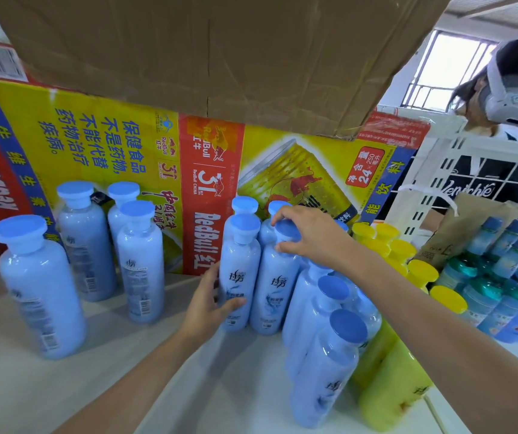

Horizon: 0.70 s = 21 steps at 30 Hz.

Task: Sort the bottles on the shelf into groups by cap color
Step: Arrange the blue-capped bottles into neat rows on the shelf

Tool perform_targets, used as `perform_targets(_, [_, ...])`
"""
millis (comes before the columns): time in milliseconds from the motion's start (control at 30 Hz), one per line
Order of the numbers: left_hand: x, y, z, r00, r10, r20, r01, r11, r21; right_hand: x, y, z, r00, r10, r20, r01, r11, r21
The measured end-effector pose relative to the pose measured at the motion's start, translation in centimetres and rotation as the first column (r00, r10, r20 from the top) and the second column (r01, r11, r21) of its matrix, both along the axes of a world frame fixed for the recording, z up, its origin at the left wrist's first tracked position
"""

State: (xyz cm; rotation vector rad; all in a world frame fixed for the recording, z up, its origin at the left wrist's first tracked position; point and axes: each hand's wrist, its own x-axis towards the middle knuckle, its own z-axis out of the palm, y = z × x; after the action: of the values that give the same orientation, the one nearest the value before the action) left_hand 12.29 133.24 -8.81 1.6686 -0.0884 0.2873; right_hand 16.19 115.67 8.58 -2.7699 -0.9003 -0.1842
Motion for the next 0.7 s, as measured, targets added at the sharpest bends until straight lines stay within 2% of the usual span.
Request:
perform_targets(167, [0.0,-0.3,0.1,0.999,-0.012,0.047,0.014,1.000,-0.028,-0.1,-0.1,0.0,1.000,0.012,0.013,-0.012,1.000,0.005])
perform_targets(333, [0.0,-0.4,-0.2,1.000,0.012,0.028,-0.012,1.000,-0.014,-0.1,0.2,0.1,1.000,-0.001,0.020,0.002,1.000,-0.011])
perform_targets(467, [-0.2,-0.1,0.5,0.999,0.028,0.038,-0.032,0.992,0.123,-0.3,0.1,0.1,1.000,0.008,0.028,-0.007,0.999,-0.044])
perform_targets(567, [-0.6,0.8,2.0,0.998,0.039,0.051,-0.054,0.932,0.359,-0.8,0.2,0.1,0.998,-0.013,0.063,0.022,0.989,-0.147])
perform_targets(633, [-1.4,1.8,3.7,0.996,0.046,0.078,-0.075,0.898,0.434,-1.3,0.5,0.4,0.991,-0.026,0.133,0.056,0.974,-0.222])
perform_targets(700, [-2.7,3.2,5.9,0.990,0.023,0.139,-0.084,0.889,0.450,-1.8,1.0,1.0,0.975,-0.015,0.222,0.068,0.971,-0.230])
